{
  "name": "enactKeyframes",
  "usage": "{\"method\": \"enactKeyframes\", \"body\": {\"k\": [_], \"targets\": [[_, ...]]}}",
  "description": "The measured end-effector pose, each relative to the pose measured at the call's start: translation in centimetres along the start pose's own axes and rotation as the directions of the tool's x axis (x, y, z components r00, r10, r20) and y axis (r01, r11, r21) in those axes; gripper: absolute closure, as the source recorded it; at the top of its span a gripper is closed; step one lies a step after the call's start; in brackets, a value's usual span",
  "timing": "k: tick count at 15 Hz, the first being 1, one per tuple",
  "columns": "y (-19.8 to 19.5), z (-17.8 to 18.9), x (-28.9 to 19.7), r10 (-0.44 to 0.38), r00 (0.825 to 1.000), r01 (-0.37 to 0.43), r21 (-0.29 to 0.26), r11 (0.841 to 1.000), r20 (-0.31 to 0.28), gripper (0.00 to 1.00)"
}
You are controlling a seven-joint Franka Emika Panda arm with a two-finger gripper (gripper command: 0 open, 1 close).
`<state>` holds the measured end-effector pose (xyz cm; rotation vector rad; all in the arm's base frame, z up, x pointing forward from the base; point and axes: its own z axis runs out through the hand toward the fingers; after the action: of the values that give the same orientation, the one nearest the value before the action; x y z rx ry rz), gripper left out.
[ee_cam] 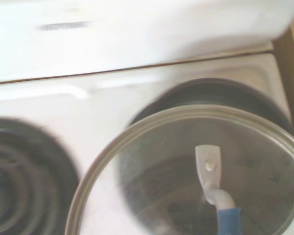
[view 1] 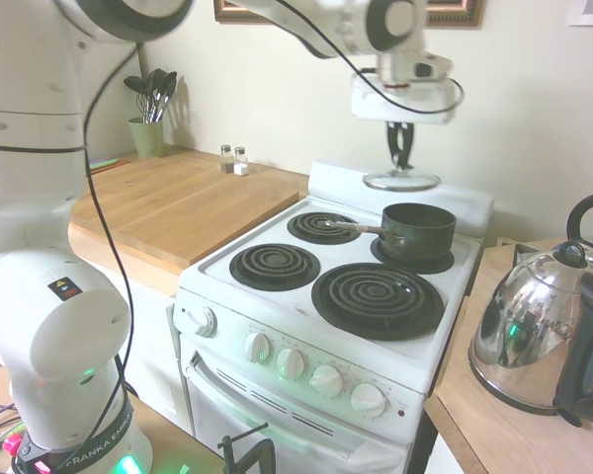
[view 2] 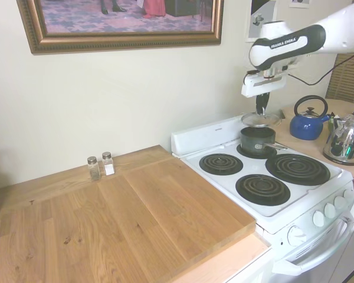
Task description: Uncover the lid of the pot
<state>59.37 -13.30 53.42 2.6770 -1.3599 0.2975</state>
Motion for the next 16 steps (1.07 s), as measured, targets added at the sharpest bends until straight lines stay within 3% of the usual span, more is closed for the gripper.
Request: {"method": "enactKeyframes", "body": {"k": [5, 10, 13, 16], "targets": [[-9.5, -3.4, -13.6, -0.066, 0.993, 0.055, -0.118, 0.992, -0.095, 1.0], [-19.3, -0.9, -27.0, -0.176, 0.97, 0.133, -0.24, 0.962, -0.169, 1.0], [-24.5, 3.5, -30.3, -0.23, 0.964, 0.186, -0.283, 0.941, -0.133, 1.0], [-27.2, 6.7, -32.5, -0.308, 0.951, 0.296, -0.269, 0.917, -0.004, 1.0]]}}
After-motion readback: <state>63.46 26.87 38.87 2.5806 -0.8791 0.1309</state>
